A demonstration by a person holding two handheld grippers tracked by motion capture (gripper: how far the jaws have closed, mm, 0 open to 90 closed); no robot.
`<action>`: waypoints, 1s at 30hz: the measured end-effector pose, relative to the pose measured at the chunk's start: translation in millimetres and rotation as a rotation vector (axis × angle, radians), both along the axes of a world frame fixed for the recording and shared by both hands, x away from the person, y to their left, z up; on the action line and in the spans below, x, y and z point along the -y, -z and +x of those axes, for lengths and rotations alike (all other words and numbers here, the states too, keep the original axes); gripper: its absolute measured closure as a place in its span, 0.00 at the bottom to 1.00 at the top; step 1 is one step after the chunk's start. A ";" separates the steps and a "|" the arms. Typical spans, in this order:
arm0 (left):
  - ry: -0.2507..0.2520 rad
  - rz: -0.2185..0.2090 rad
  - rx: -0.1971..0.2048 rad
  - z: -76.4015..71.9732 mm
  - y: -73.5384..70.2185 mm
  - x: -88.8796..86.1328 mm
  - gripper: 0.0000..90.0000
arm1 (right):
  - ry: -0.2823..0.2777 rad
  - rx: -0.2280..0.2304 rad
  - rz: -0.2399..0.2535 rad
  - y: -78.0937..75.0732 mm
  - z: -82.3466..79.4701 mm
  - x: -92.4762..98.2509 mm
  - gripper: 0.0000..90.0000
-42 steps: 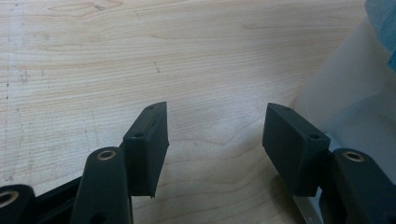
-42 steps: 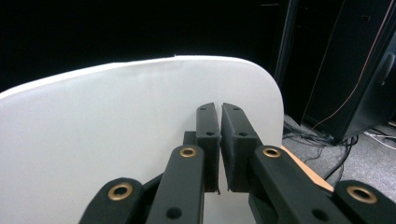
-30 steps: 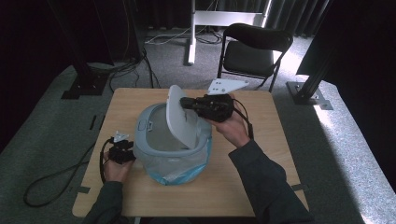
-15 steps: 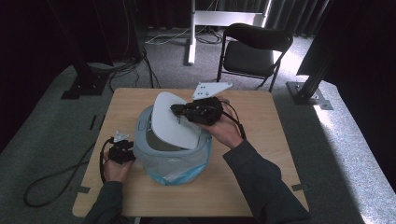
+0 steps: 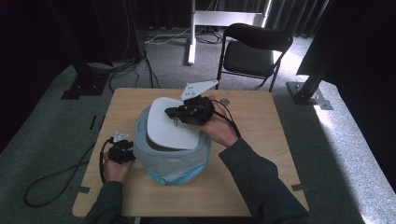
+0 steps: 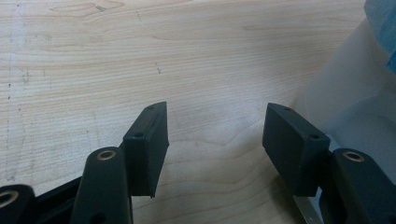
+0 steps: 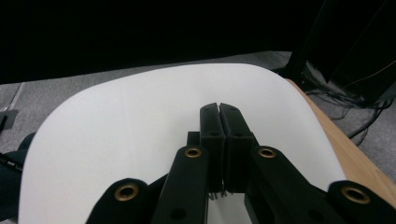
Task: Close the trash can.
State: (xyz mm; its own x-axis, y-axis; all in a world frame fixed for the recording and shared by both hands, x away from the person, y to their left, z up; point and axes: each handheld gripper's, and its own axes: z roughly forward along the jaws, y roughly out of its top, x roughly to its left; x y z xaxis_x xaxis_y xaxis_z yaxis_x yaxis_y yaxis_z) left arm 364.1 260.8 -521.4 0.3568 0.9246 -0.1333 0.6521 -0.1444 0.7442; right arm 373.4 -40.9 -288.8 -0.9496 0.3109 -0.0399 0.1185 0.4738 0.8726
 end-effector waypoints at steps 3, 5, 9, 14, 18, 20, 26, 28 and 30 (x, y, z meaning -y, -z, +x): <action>-0.001 0.000 0.001 -0.1 -0.1 0.0 0.46 | -0.008 -0.003 -0.019 2.3 -0.1 -2.9 0.99; -0.002 0.000 0.000 0.0 -0.1 -0.2 0.46 | -0.010 -0.004 -0.030 2.9 -0.8 -3.5 0.99; 0.000 0.000 0.001 -0.1 -0.1 0.2 0.46 | -0.012 -0.010 -0.052 4.4 -0.9 -5.4 1.00; -0.001 0.000 0.000 -0.2 -0.1 0.0 0.46 | -0.013 -0.015 -0.075 5.3 -1.1 -7.4 1.00; -0.001 0.001 0.001 -0.3 -0.3 -0.2 0.46 | -0.012 -0.009 -0.093 5.3 -1.7 -8.9 1.00; -0.002 0.001 0.001 -0.4 -0.3 -0.1 0.46 | -0.014 -0.010 -0.094 5.4 -1.7 -8.9 1.00; -0.001 0.001 0.001 -0.3 -0.2 0.1 0.46 | -0.021 -0.004 -0.110 6.1 -3.0 -10.7 1.00; -0.001 0.001 0.000 -0.4 -0.3 0.2 0.46 | -0.020 0.001 -0.116 6.5 -3.7 -11.8 1.00; 0.000 0.001 0.000 -0.6 -0.4 0.2 0.46 | -0.018 0.009 -0.128 6.6 -4.6 -12.8 1.00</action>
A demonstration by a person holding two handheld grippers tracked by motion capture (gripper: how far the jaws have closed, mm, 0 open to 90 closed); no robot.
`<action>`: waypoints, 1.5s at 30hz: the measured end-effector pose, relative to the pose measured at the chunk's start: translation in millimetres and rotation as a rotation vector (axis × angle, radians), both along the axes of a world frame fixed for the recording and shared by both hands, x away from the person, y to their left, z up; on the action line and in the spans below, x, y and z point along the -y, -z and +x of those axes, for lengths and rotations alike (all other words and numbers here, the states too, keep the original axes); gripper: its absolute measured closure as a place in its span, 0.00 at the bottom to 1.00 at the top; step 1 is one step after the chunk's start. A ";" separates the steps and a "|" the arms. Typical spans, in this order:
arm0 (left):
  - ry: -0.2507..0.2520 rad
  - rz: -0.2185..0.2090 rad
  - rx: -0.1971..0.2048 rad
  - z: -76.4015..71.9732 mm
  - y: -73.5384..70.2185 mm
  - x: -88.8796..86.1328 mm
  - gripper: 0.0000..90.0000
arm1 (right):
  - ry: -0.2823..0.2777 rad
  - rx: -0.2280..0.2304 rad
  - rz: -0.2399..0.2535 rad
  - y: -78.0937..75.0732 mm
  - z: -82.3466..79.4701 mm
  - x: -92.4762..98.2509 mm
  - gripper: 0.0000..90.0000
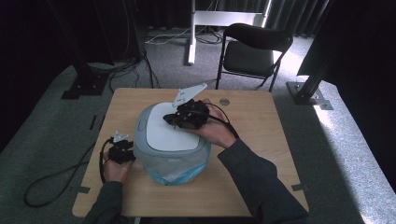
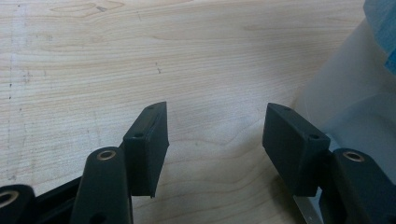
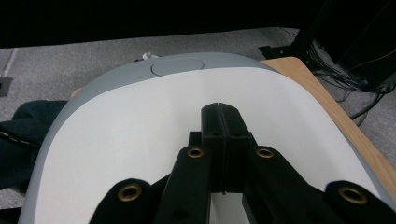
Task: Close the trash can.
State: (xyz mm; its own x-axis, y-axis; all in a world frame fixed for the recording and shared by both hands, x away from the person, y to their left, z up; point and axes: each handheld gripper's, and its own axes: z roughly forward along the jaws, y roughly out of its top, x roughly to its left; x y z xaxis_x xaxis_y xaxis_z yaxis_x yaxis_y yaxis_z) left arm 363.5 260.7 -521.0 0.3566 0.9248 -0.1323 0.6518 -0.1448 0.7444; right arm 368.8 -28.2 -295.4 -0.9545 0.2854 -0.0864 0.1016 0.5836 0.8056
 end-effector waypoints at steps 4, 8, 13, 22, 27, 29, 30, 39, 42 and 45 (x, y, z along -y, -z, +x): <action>-0.001 -0.001 0.000 -0.3 -0.1 -0.3 0.46 | -0.001 -0.001 -0.008 -0.2 0.5 -0.7 1.00; 0.001 0.003 -0.002 0.1 0.8 1.0 0.46 | 0.006 0.014 -0.023 -0.3 -1.8 -2.2 1.00; 0.004 0.009 -0.009 -0.2 1.5 1.5 0.46 | 0.002 0.004 -0.032 -0.8 -0.4 -2.7 1.00; 0.005 0.012 -0.010 -0.3 2.1 2.8 0.46 | 0.004 -0.016 -0.045 -1.5 1.2 -3.9 1.00; 0.006 0.014 -0.010 -0.4 2.2 2.9 0.46 | 0.007 -0.017 -0.049 -1.5 0.9 -4.6 1.00; 0.005 0.014 -0.010 -0.4 2.2 3.1 0.46 | 0.009 -0.020 -0.049 -1.5 1.3 -4.9 1.00; 0.005 0.014 -0.011 -0.4 2.2 3.2 0.46 | 0.013 -0.019 -0.053 -1.8 0.6 -5.4 1.00; 0.003 0.014 -0.010 0.3 2.6 2.8 0.46 | -0.019 -0.001 -0.036 -1.2 -3.5 -5.8 1.00; 0.002 0.011 -0.010 0.4 2.5 1.8 0.46 | -0.045 -0.003 -0.032 -1.1 -3.2 -5.3 1.00; 0.004 0.013 -0.012 0.7 2.8 2.5 0.46 | -0.065 0.012 -0.038 -0.9 -5.9 -6.0 1.00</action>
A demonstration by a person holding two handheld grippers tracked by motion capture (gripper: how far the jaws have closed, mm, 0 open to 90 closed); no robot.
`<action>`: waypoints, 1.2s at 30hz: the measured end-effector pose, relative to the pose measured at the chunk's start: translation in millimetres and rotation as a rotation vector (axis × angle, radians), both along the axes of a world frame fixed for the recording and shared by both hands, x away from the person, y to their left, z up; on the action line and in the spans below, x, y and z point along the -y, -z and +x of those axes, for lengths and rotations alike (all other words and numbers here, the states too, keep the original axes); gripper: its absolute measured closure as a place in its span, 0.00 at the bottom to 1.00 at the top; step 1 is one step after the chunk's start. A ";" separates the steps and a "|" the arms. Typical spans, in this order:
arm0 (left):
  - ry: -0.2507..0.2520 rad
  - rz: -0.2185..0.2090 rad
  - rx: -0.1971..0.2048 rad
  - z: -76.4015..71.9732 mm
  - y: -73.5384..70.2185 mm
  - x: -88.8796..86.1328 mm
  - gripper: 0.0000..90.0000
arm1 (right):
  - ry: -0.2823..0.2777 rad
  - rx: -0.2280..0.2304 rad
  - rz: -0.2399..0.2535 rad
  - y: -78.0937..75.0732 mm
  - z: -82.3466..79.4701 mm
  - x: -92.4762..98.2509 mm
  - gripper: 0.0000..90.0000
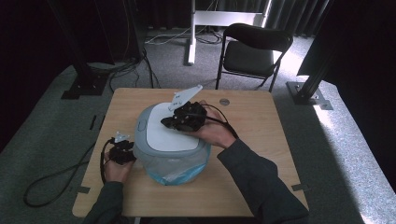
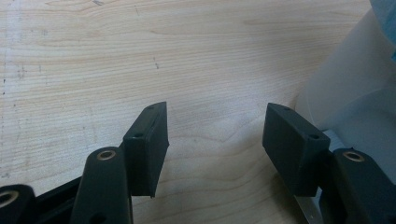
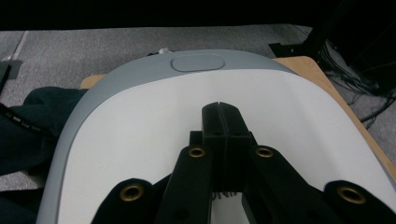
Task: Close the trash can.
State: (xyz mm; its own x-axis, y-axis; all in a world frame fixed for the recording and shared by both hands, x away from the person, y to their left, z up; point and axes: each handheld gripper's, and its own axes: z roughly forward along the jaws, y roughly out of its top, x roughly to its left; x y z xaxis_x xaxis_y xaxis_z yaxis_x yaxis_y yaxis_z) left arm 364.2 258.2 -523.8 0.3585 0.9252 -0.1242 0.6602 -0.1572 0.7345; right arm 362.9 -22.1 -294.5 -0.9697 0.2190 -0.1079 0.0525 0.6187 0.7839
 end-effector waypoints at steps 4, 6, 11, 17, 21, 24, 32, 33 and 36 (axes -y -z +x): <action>0.004 0.003 -0.006 0.0 0.2 0.7 0.46 | 0.004 0.015 -0.010 0.2 -1.9 -1.2 1.00; 0.005 0.004 -0.007 -0.1 0.4 0.8 0.46 | 0.003 0.009 -0.013 0.2 -0.9 -2.6 1.00; 0.003 0.001 -0.003 -0.8 -0.1 0.9 0.46 | 0.013 0.018 -0.035 1.0 -3.0 -7.5 1.00; -0.006 -0.006 0.003 -0.5 -0.3 -1.3 0.45 | 0.008 -0.013 -0.003 0.5 0.1 -2.4 1.00; -0.007 -0.006 0.003 -0.1 -0.4 -2.1 0.45 | 0.018 -0.005 0.020 -0.2 -0.1 0.5 1.00; -0.005 -0.006 0.003 -0.3 -0.4 -1.9 0.46 | 0.034 -0.011 0.062 -1.5 1.9 4.9 1.00; -0.007 -0.007 0.006 -0.9 -1.0 -2.1 0.45 | 0.077 0.006 0.134 -10.3 4.5 19.9 1.00; -0.007 -0.008 0.006 -0.8 -1.0 -2.3 0.45 | 0.090 0.008 0.145 -13.0 5.3 24.1 1.00; -0.007 -0.010 0.006 -0.8 -1.1 -2.5 0.46 | 0.114 0.017 0.156 -15.8 7.5 31.7 1.00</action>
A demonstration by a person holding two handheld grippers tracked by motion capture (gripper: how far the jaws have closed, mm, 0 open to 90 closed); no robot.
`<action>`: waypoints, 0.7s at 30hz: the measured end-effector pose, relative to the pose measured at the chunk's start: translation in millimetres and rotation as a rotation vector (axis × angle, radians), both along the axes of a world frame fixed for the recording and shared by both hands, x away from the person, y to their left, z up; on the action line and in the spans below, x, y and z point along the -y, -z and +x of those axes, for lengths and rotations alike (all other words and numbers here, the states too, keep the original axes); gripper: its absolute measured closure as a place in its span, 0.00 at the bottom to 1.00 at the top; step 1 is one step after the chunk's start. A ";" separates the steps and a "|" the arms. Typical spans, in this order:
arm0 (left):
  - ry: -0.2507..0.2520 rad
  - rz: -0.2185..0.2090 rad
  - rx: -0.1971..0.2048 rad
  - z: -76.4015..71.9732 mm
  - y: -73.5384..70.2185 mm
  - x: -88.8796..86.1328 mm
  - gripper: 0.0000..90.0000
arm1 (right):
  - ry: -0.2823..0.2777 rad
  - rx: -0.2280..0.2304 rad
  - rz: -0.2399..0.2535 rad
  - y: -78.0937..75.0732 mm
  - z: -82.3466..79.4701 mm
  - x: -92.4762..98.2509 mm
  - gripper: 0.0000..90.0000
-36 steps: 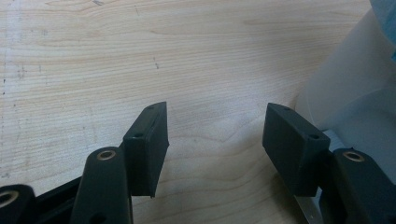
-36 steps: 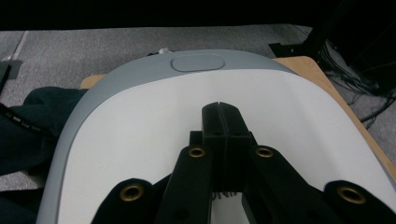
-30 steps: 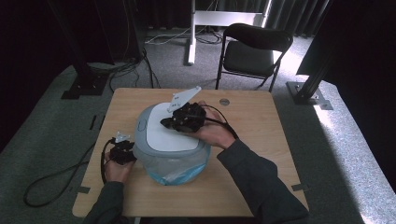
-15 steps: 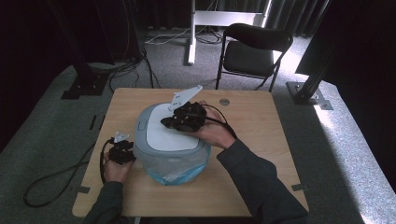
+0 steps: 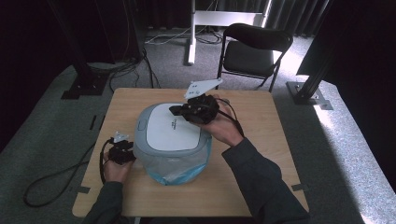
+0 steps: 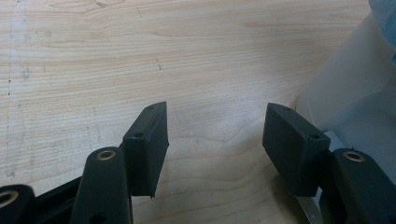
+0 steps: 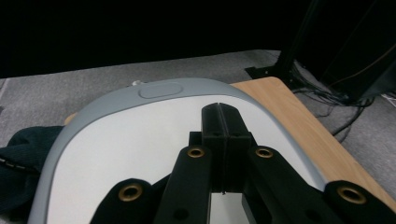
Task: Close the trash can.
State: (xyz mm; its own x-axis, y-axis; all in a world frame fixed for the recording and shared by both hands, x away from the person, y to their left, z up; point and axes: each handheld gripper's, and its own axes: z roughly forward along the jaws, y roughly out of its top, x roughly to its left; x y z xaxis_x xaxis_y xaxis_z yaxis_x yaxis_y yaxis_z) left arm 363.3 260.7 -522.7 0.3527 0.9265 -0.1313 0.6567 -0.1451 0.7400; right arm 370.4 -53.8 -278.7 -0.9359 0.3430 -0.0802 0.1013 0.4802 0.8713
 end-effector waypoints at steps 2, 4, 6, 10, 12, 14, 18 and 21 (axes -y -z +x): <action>-0.001 0.000 0.001 0.1 0.1 0.1 0.45 | 0.013 0.007 0.004 -1.1 1.5 5.2 1.00; 0.000 0.003 0.000 0.1 0.0 0.3 0.45 | 0.030 0.007 0.009 -1.5 2.9 9.5 1.00; 0.001 0.003 -0.001 0.1 0.1 0.4 0.46 | 0.053 0.009 0.010 -1.4 5.0 14.7 1.00; -0.001 0.001 0.001 0.1 0.0 0.2 0.46 | 0.080 0.010 0.019 0.3 9.7 22.5 1.00; -0.002 -0.001 0.001 0.0 -0.2 -0.1 0.45 | 0.094 0.010 0.031 1.6 11.7 26.5 1.00; -0.003 -0.002 0.003 -0.1 -0.3 -0.5 0.46 | 0.111 -0.001 0.042 3.4 13.3 30.2 1.00; -0.003 -0.001 0.002 -0.2 -0.4 -1.1 0.45 | 0.148 -0.006 0.056 9.3 18.3 40.3 1.00; -0.003 -0.002 0.002 0.1 -0.1 -0.4 0.46 | 0.180 -0.018 0.074 11.4 21.4 49.4 1.00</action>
